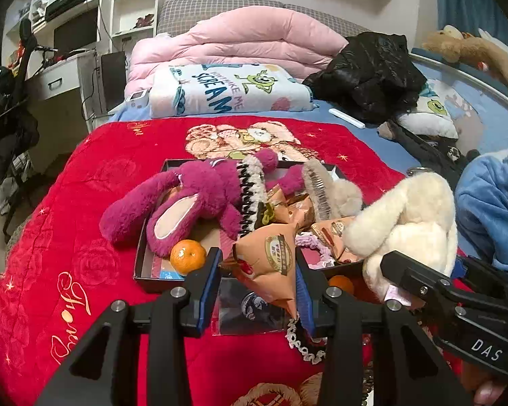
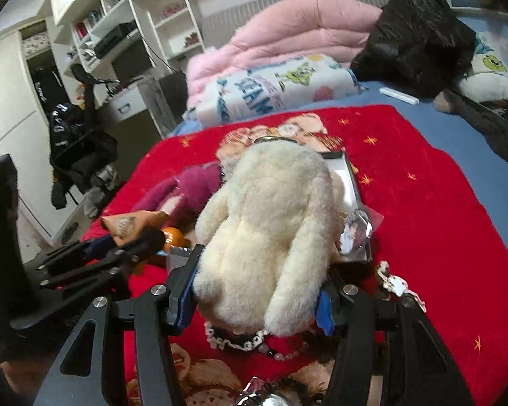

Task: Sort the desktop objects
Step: 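Carry the snack packet and white bunny toward the black box with both tools, then lower the snack packet and bunny into the box and open both tools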

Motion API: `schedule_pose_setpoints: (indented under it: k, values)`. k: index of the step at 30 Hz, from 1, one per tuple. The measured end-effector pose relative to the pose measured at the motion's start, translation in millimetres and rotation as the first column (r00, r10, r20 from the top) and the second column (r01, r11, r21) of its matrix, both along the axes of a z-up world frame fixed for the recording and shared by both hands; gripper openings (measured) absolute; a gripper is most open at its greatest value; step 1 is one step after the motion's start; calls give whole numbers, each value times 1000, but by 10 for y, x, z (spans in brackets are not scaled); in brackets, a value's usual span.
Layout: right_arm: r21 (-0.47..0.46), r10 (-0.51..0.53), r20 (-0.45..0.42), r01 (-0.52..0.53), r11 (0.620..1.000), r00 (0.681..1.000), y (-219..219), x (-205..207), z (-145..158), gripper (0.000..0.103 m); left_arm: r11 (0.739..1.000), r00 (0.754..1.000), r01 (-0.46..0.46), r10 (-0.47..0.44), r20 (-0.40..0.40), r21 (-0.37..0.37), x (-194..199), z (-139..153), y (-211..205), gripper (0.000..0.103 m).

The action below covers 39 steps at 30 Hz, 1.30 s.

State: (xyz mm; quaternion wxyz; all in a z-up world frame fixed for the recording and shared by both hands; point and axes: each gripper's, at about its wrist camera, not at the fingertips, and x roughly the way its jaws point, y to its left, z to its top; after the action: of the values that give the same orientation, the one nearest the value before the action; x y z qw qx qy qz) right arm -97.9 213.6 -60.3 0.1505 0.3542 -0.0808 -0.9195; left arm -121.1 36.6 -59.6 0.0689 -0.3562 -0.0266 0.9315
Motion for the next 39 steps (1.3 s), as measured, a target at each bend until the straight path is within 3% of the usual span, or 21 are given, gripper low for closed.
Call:
schedule_pose_setpoints:
  k: [12, 15, 24, 31, 39]
  values:
    - [29, 11, 3, -11, 1000, 1000, -123, -18, 7, 54, 998, 999, -18, 15, 41, 60, -11, -32, -133, 41]
    - [25, 7, 8, -7, 1000, 1000, -135, -63, 13, 54, 999, 999, -1, -1, 49, 42, -33, -44, -115, 41]
    - [-30, 50, 28, -49, 998, 998, -214, -372, 26, 54, 1000, 995, -11, 9, 100, 27, -495, -9, -244, 41]
    - [-52, 74, 62, -71, 996, 995, -379, -804, -87, 54, 999, 991, -2, -3, 137, 36, -946, -231, -303, 41]
    - [-56, 51, 139, -44, 997, 989, -395, -1139, -518, 54, 996, 982, -18, 0, 188, 92, -1183, -643, -300, 41]
